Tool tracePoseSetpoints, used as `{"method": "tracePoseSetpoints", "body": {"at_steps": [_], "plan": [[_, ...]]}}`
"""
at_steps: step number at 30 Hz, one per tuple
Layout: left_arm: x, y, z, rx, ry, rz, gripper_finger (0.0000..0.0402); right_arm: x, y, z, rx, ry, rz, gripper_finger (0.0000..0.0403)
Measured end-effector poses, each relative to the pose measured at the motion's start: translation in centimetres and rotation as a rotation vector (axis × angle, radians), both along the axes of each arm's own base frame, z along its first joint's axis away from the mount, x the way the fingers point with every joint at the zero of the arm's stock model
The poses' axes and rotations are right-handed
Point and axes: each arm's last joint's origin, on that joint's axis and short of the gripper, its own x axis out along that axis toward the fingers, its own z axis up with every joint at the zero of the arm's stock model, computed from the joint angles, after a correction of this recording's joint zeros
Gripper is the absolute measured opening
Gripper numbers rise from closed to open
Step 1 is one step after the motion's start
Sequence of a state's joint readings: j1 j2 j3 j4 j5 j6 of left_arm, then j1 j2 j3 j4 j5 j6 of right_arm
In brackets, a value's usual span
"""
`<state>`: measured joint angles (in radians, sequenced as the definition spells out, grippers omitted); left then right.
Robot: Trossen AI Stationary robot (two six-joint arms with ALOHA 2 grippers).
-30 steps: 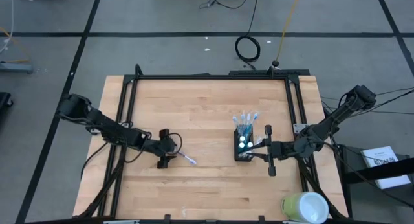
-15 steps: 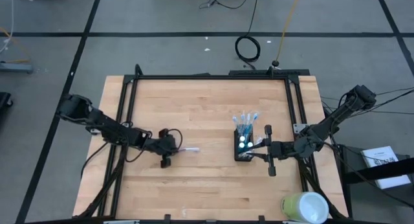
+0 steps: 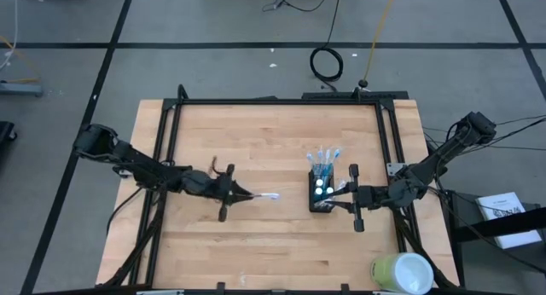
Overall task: Pick & Place toothbrushing station
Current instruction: Put the purple toothbrush into the black organizer
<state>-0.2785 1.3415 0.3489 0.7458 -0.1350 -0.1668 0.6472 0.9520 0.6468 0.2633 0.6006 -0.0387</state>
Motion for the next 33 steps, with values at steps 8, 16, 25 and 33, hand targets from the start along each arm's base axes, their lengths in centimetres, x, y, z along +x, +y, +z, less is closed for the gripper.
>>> {"method": "tracePoseSetpoints", "body": {"at_steps": [8, 16, 25, 33], "plan": [[1.3, 0.0, 4.0, 0.091, -0.327, 0.003, 0.0022, 0.8, 0.1, 0.2, 0.007, -0.055, -0.015, 0.0059], [5.9, -1.3, 6.7, 0.227, -0.380, -0.075, 0.0019, 3.8, 0.4, -1.0, -0.099, -0.111, -0.070, 0.0073], [10.8, -1.5, 6.4, 0.363, -0.379, -0.060, 0.0035, 6.5, 0.0, -1.9, -0.047, -0.223, -0.006, 0.0185], [12.3, -0.8, 6.2, 0.376, -0.368, -0.034, 0.0019, 7.3, -0.2, -2.5, -0.045, -0.241, -0.025, 0.0202]]}}
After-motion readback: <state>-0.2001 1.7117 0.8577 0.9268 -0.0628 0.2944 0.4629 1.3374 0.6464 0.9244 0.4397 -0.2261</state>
